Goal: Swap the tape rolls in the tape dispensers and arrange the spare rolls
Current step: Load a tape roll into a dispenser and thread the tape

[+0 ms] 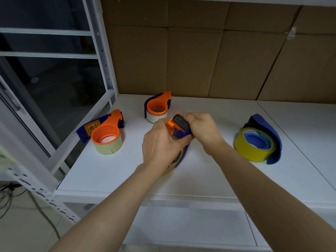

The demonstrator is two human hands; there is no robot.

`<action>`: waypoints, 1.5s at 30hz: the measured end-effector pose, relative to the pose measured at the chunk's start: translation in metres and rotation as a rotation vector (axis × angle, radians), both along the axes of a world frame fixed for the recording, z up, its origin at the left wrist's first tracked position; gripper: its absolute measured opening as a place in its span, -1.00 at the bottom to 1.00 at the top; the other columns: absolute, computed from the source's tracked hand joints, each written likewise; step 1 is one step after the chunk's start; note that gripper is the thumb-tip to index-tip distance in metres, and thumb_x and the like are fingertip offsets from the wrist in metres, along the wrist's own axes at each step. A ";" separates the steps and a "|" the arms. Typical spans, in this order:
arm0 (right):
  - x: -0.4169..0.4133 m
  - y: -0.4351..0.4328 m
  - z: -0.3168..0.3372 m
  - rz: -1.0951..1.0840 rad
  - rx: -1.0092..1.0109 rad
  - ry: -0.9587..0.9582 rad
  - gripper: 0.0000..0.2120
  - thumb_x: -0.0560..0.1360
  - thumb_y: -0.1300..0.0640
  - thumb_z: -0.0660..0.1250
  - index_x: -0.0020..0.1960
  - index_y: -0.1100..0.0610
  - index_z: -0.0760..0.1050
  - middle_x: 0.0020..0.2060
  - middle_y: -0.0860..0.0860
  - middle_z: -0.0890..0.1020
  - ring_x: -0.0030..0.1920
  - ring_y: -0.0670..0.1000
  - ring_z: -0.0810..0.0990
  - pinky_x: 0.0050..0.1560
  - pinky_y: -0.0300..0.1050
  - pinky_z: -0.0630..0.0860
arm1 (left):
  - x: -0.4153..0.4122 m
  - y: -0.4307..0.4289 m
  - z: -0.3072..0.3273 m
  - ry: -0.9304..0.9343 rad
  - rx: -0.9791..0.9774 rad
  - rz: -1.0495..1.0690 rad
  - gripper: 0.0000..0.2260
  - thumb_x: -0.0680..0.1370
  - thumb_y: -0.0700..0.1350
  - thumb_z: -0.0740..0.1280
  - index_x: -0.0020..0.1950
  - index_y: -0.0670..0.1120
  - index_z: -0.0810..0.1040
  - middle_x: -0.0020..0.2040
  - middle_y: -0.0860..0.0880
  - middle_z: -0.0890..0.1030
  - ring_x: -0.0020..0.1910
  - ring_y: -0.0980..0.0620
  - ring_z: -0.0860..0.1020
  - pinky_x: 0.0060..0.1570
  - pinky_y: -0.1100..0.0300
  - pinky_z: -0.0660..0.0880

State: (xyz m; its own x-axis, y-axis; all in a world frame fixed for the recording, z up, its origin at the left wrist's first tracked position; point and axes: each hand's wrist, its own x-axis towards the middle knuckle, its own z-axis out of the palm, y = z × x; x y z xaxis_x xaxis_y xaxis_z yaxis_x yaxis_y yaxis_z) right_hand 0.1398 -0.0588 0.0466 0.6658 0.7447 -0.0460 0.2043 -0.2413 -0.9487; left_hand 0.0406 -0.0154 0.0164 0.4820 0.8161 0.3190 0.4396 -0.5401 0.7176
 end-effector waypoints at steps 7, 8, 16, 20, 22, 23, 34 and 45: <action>0.006 -0.013 -0.013 0.272 0.155 0.451 -0.52 0.55 -0.20 0.10 0.30 0.09 0.41 0.20 0.08 0.58 0.25 0.06 0.53 0.36 0.01 0.38 | -0.004 0.012 -0.001 -0.028 -0.142 0.015 -0.53 0.27 0.34 0.40 0.03 0.11 0.43 -0.01 0.10 0.56 -0.04 0.07 0.52 -0.06 0.10 0.49; 0.009 -0.015 -0.021 0.280 0.129 0.440 -0.47 0.50 -0.14 0.20 0.39 0.10 0.33 0.28 0.10 0.52 0.31 0.08 0.47 0.41 0.04 0.32 | -0.006 0.018 -0.001 -0.077 -0.213 0.020 -0.56 0.26 0.34 0.40 -0.04 0.13 0.44 -0.04 0.09 0.58 -0.04 0.05 0.55 -0.03 0.07 0.51; -0.019 -0.016 -0.057 0.216 -0.147 -0.256 -0.43 0.44 0.04 0.41 0.35 0.14 0.24 0.09 0.01 0.53 0.08 0.03 0.52 0.06 -0.13 0.44 | -0.017 0.030 0.012 -0.515 -0.724 0.101 -0.66 0.40 0.11 0.45 -0.32 -0.09 0.44 -0.47 -0.03 0.62 -0.39 0.00 0.61 -0.27 0.18 0.59; 0.001 -0.014 -0.047 0.050 -0.292 -0.546 -0.69 0.53 0.11 0.24 0.20 0.23 0.32 0.07 0.20 0.57 0.09 0.23 0.53 -0.03 -0.06 0.41 | -0.007 0.029 0.020 -0.462 -0.906 -0.047 -0.53 0.45 0.33 0.23 -0.06 -0.07 0.58 -0.25 0.00 0.67 -0.24 0.06 0.64 -0.21 0.19 0.58; 0.023 -0.015 -0.040 -0.020 -0.372 -0.559 -0.68 0.52 0.09 0.24 0.20 0.23 0.35 0.10 0.22 0.56 0.13 0.24 0.51 0.02 -0.04 0.42 | -0.001 0.032 0.022 -0.371 -0.905 -0.102 -0.44 0.48 0.38 0.09 0.19 -0.01 0.50 0.08 0.02 0.61 0.11 0.05 0.55 0.21 0.10 0.40; 0.035 -0.015 -0.037 -0.056 -0.419 -0.570 -0.67 0.51 0.07 0.25 0.20 0.22 0.37 0.11 0.21 0.56 0.14 0.24 0.51 0.02 -0.04 0.42 | 0.002 0.035 0.020 -0.329 -0.880 -0.097 -0.38 0.47 0.39 0.08 0.34 0.00 0.40 0.26 0.00 0.51 0.25 0.01 0.45 0.32 0.04 0.26; 0.110 0.015 -0.037 -0.276 -0.519 -0.231 -0.55 0.53 0.07 0.25 0.34 0.26 0.32 0.23 0.23 0.49 0.18 0.25 0.52 0.03 0.09 0.56 | 0.031 0.039 0.012 -0.110 -0.769 -0.106 -0.63 0.55 0.20 0.17 0.01 -0.12 0.48 0.00 -0.10 0.53 0.06 -0.07 0.52 0.06 0.13 0.33; 0.137 -0.008 -0.021 -0.390 -0.679 -0.686 -0.57 0.53 0.04 0.15 0.31 0.26 0.31 0.29 0.24 0.39 0.29 0.23 0.34 0.21 0.05 0.31 | 0.038 0.043 -0.010 -0.015 -0.688 -0.120 -0.82 0.57 0.01 0.25 -0.17 -0.05 0.47 -0.05 -0.09 0.51 -0.05 -0.01 0.50 -0.03 0.18 0.38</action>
State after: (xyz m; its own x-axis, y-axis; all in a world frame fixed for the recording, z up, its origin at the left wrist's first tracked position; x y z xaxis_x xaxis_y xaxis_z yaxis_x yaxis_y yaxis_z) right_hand 0.2772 -0.0673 0.0261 0.8961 0.4314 0.1040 0.4419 -0.8460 -0.2984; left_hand 0.0787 0.0279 0.0068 0.5814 0.7763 -0.2435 0.3923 -0.0053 0.9198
